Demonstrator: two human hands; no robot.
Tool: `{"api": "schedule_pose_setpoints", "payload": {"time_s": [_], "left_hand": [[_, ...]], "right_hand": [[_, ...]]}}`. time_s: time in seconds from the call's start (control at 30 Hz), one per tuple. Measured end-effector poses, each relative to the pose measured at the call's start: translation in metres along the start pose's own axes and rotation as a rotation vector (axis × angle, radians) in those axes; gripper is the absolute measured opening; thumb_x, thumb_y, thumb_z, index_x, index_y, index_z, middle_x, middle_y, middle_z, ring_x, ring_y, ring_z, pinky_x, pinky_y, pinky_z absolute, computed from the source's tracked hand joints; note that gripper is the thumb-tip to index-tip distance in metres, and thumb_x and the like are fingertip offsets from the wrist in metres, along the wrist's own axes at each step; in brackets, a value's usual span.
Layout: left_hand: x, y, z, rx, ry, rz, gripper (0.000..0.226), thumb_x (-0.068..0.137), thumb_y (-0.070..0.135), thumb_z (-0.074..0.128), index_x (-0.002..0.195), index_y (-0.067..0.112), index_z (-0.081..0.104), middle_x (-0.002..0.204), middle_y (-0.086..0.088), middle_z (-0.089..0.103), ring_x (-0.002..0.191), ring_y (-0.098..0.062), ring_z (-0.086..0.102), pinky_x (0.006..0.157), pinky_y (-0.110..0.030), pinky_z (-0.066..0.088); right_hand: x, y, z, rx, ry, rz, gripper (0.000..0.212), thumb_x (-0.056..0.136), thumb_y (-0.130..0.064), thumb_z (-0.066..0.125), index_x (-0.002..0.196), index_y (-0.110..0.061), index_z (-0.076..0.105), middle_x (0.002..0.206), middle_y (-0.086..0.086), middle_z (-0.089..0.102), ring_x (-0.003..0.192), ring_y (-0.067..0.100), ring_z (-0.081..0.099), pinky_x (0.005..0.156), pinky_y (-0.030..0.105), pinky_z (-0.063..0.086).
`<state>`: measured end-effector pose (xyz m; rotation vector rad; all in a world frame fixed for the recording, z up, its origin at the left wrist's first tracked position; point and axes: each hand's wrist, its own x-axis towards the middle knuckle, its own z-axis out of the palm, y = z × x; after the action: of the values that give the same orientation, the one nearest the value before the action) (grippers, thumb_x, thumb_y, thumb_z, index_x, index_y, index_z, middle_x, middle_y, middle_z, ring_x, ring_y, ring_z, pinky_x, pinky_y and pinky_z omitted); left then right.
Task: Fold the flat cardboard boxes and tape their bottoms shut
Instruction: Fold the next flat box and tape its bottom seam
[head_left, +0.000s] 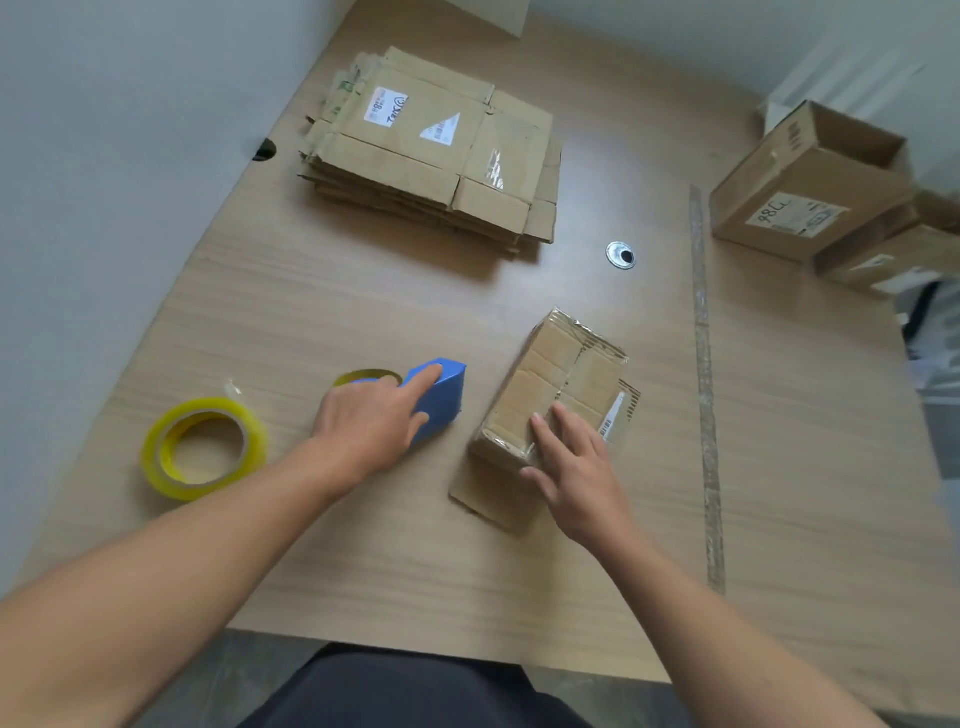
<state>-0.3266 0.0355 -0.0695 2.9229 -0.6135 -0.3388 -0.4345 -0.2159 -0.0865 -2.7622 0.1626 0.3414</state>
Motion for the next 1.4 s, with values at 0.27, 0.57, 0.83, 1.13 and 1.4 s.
{"api": "schedule_pose_setpoints", "payload": {"time_s": [0.27, 0.57, 0.83, 1.13, 1.4], "left_hand": [[0.004, -0.035, 0.022, 0.006, 0.115, 0.002, 0.065, 0.100, 0.029, 0.051, 0.157, 0.036, 0.019, 0.096, -0.010, 0.054, 0.081, -0.031, 0.054, 0.061, -0.035, 0.030], [-0.003, -0.039, 0.013, -0.051, 0.201, 0.035, 0.069, 0.088, 0.028, 0.070, 0.150, 0.027, 0.041, 0.130, -0.023, 0.054, 0.109, -0.041, 0.055, 0.080, -0.046, 0.050], [-0.024, 0.018, 0.034, -0.454, 0.175, 0.464, 0.039, 0.079, 0.013, 0.083, 0.117, 0.013, 0.074, 0.128, -0.015, 0.064, 0.114, -0.032, 0.064, 0.089, -0.047, 0.057], [-0.018, 0.036, 0.054, -0.639, 0.197, 0.263, 0.026, 0.084, 0.022, 0.079, 0.107, 0.011, 0.074, 0.134, -0.005, 0.060, 0.124, -0.024, 0.057, 0.096, -0.042, 0.052], [-0.012, 0.043, 0.056, -0.661, 0.073, 0.247, 0.045, 0.088, 0.019, 0.074, 0.132, 0.014, 0.064, 0.148, -0.006, 0.043, 0.131, -0.024, 0.049, 0.106, -0.042, 0.046]], "right_hand": [[-0.019, -0.026, 0.014, 0.022, 0.210, -0.112, 0.042, 0.080, -0.018, 0.082, 0.121, -0.019, 0.072, 0.140, 0.020, 0.055, 0.130, 0.044, 0.049, 0.093, 0.048, 0.050], [-0.020, -0.026, 0.034, 0.015, 0.325, -0.229, 0.062, 0.072, 0.012, 0.078, 0.125, -0.018, 0.070, 0.142, 0.021, 0.053, 0.132, 0.047, 0.047, 0.098, 0.052, 0.049], [-0.010, -0.020, 0.038, 0.175, 0.367, -0.198, 0.045, 0.073, 0.004, 0.082, 0.110, -0.020, 0.077, 0.127, 0.020, 0.064, 0.117, 0.049, 0.057, 0.099, 0.046, 0.044], [-0.019, -0.042, 0.030, 0.143, 0.376, -0.100, 0.029, 0.081, -0.015, 0.079, 0.110, -0.019, 0.077, 0.126, 0.008, 0.067, 0.102, 0.040, 0.061, 0.085, 0.046, 0.052], [0.009, -0.006, -0.030, 0.210, 0.350, 0.072, 0.046, 0.093, -0.023, 0.068, 0.137, -0.017, 0.059, 0.145, 0.007, 0.052, 0.130, 0.033, 0.047, 0.109, 0.050, 0.036]]}}
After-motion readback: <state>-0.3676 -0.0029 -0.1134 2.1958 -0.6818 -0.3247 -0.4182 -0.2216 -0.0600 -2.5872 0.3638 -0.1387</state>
